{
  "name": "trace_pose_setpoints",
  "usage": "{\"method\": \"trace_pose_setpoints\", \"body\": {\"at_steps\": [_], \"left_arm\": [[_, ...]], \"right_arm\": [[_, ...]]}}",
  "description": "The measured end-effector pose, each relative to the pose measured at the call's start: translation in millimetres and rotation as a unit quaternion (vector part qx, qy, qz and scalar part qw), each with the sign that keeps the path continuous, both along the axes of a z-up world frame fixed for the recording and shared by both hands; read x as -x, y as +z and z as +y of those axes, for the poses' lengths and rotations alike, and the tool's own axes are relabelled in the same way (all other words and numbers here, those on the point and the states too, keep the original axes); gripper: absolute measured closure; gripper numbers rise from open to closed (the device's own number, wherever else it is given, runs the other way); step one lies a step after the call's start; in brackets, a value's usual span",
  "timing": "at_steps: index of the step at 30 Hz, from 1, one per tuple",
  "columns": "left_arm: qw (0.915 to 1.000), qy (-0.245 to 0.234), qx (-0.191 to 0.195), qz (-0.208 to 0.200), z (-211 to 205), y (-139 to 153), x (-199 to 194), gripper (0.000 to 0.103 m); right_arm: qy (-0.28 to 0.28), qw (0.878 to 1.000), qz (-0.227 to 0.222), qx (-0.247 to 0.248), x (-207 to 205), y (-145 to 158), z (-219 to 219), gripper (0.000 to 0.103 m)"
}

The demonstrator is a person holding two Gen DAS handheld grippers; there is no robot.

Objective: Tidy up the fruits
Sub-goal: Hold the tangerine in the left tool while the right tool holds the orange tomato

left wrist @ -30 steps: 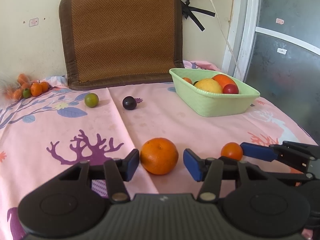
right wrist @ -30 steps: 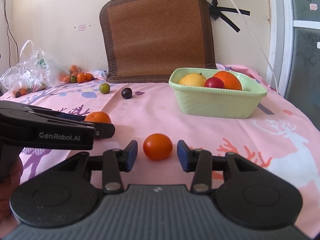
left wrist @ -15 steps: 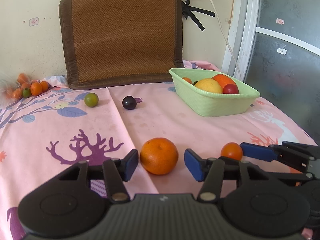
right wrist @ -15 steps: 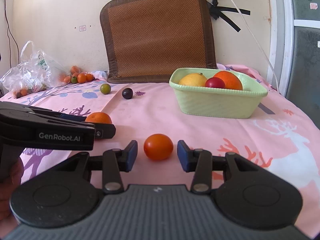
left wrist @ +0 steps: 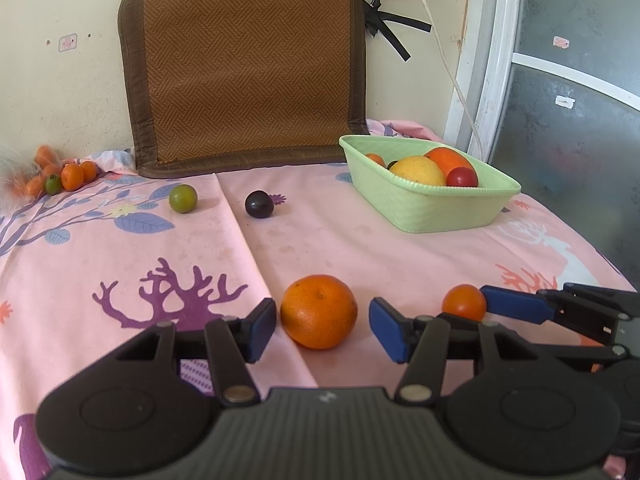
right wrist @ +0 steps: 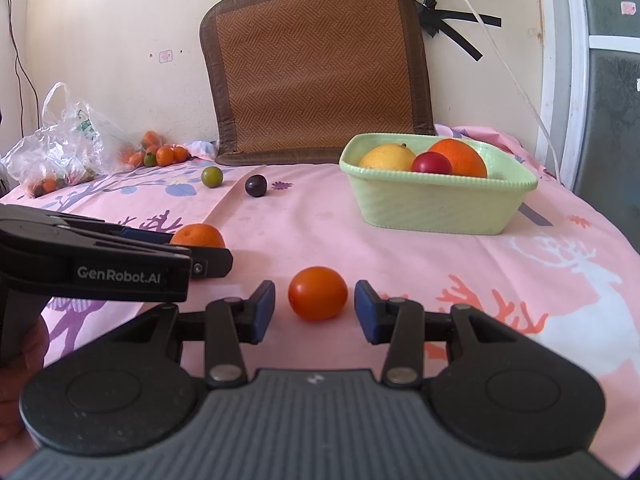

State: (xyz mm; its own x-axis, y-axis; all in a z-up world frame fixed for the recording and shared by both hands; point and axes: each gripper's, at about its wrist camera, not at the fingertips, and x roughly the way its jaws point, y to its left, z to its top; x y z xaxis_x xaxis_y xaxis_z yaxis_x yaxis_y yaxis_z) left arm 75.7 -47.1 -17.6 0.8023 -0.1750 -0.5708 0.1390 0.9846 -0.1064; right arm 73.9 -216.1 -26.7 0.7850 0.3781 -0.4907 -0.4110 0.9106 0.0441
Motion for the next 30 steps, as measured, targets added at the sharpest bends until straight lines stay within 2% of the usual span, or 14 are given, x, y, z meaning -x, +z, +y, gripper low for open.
{"method": "trace_pose_setpoints", "body": {"at_steps": [11, 20, 30], "left_arm": [[1.0000, 0.000, -0.003, 0.000, -0.1, -1.9, -0.3, 0.052], [1.0000, 0.007, -0.003, 0.002, -0.3, -1.9, -0.8, 0.061], [1.0000, 0.008, 0.000, 0.000, 0.6, -1.5, -0.6, 0.061]], "right_arm": [[0.000, 1.000, 0.002, 0.002, -0.8, -0.3, 1.3, 0.056], [0.000, 1.000, 0.004, 0.001, -1.2, -0.4, 0.2, 0.056], [0.000, 1.000, 0.004, 0.000, -1.1, -0.7, 0.0, 0.055]]}}
